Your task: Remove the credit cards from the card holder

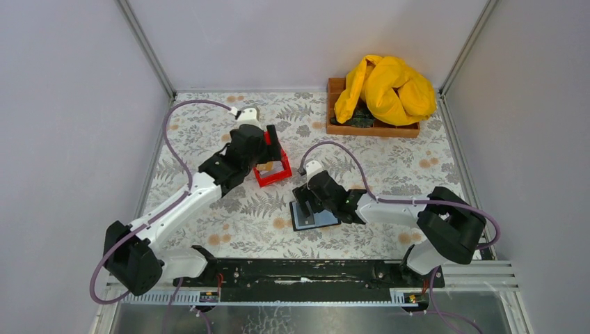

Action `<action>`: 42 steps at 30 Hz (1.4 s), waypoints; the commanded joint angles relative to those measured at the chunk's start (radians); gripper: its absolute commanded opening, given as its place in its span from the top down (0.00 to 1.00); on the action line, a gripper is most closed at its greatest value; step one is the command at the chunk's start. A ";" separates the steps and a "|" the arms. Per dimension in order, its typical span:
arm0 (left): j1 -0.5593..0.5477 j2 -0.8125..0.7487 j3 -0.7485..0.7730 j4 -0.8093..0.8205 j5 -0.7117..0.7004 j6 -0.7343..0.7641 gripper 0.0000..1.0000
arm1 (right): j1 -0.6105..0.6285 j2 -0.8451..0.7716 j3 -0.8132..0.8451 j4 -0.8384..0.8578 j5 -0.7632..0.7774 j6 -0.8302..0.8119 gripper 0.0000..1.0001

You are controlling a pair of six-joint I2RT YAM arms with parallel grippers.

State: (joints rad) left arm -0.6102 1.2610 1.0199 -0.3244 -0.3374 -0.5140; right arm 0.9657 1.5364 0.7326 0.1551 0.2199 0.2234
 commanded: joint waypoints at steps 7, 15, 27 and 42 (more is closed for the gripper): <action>0.034 -0.067 0.013 0.032 0.133 -0.125 0.16 | 0.036 0.037 0.036 -0.006 -0.004 0.014 0.16; -0.156 -0.132 -0.330 0.309 -0.178 -0.147 0.15 | 0.037 0.020 0.011 0.036 -0.031 0.010 0.17; -0.172 -0.129 -0.653 0.742 -0.120 -0.007 0.19 | 0.057 0.029 0.021 0.024 0.014 -0.012 0.17; -0.170 -0.085 -0.625 0.712 -0.185 -0.029 0.21 | 0.120 0.113 0.095 -0.049 0.101 -0.004 0.32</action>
State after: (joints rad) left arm -0.7784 1.1904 0.3851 0.3016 -0.4877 -0.5587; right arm 1.0809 1.6562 0.7887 0.1383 0.2543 0.2096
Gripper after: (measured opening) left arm 0.796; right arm 0.772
